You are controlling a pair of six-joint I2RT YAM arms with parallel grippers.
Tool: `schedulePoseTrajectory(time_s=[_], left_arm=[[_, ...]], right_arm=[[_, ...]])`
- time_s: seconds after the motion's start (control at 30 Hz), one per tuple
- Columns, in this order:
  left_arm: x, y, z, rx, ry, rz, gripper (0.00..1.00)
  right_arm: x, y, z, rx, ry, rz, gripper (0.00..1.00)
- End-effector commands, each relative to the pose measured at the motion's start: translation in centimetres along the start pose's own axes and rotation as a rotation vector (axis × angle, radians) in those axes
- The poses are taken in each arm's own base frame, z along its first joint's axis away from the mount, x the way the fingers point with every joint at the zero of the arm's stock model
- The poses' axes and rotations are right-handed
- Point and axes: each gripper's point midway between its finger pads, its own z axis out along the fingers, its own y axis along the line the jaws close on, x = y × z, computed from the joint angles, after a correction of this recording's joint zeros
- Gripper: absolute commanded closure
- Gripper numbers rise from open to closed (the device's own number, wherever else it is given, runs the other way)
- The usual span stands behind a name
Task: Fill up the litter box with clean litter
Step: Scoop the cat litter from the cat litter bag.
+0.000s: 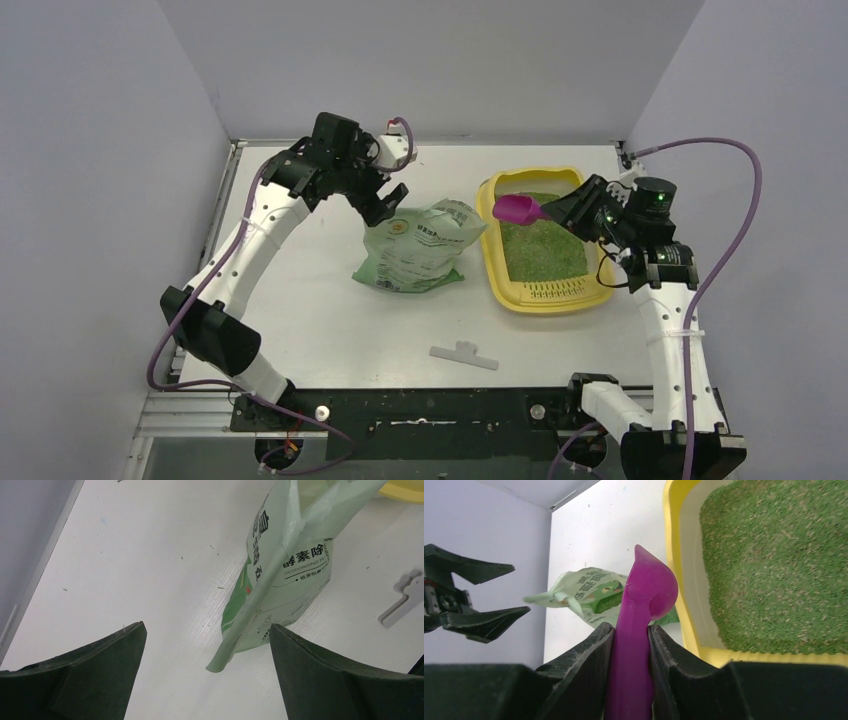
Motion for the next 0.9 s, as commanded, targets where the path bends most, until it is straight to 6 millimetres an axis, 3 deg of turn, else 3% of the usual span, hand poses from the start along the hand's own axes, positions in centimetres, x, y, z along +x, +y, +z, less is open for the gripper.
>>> schedulePoseTrajectory(time_s=[0.0,0.13,0.27,0.47,0.7,0.87], left_arm=[[0.1,-0.3,-0.2,0.032,-0.012,0.05,0.07],[-0.5,0.4,-0.2,0.004,-0.045,0.098,0.06],[-0.8,-0.8,0.0,0.094,-0.048,0.139,0.05],[0.6,-0.1,1.8,0.095,0.031,0.124,0.05],[1.5,-0.1,2.9,0.109,0.066,0.112,0.05],[2.8,-0.9,2.5,0.151,0.119,0.11,0.14]], right_arm=[[-0.3,3.4,-1.3,-0.156,-0.029,0.005,1.0],[0.2,4.4,-1.6,-0.21,0.008,0.01,1.0],[0.4,5.0,-1.0,-0.255,0.042,0.04,1.0],[-0.1,6.3,-0.1,-0.311,0.072,0.048,1.0],[1.9,6.0,1.8,-0.279,0.167,0.035,1.0],[2.6,6.1,2.6,-0.266,0.189,0.011,1.0]])
